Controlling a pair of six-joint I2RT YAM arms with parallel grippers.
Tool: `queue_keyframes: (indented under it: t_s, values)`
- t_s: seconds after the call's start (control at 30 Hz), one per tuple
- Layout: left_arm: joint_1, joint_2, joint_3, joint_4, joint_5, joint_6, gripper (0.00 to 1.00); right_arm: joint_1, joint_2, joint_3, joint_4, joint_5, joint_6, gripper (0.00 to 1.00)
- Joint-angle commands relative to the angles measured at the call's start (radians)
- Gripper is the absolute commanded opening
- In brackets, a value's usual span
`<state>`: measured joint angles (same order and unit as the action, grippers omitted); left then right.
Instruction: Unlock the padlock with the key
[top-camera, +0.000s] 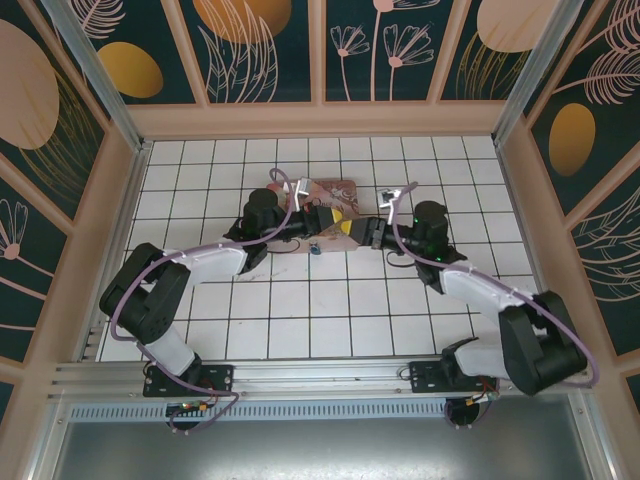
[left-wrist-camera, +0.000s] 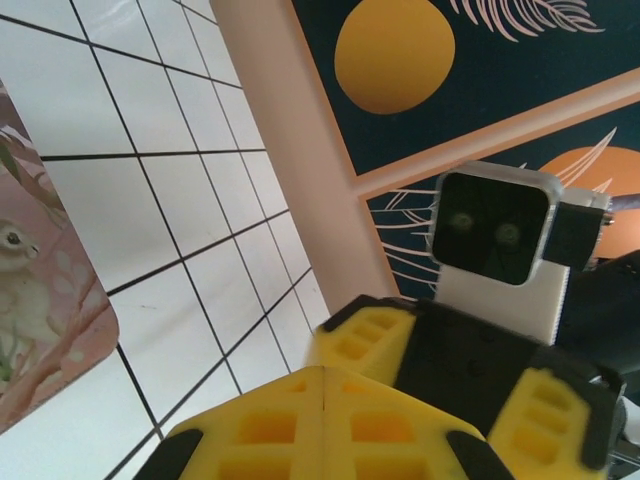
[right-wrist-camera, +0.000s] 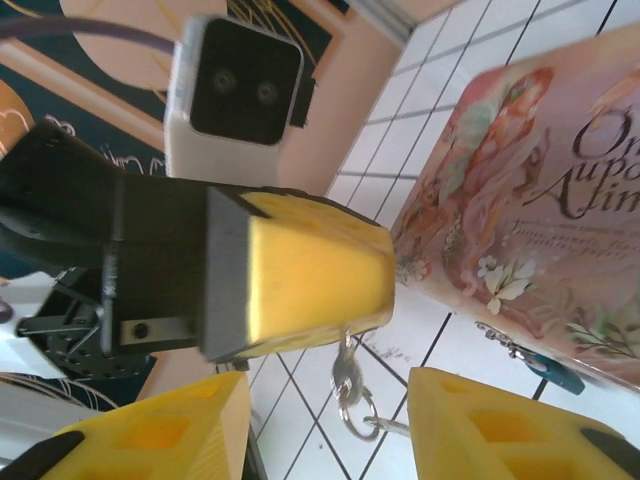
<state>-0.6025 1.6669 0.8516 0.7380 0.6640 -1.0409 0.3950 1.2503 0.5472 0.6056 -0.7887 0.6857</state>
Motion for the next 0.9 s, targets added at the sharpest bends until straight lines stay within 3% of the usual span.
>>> queue_keyframes:
  t_s: [0.0,0.33,0.87]
  values:
    - [-0.007,-0.013,0.047,-0.009,-0.023,0.081,0.0,-0.032,-0.081,-0.05,0.036,0.002,0.024,0.48]
    - [-0.007,-0.007,0.098,0.047,-0.044,0.176,0.0,-0.048,-0.018,-0.08,0.318,0.033,0.244,0.52]
    - [-0.007,0.005,0.095,0.069,-0.053,0.085,0.0,0.008,0.062,-0.037,0.383,0.056,0.197,0.52]
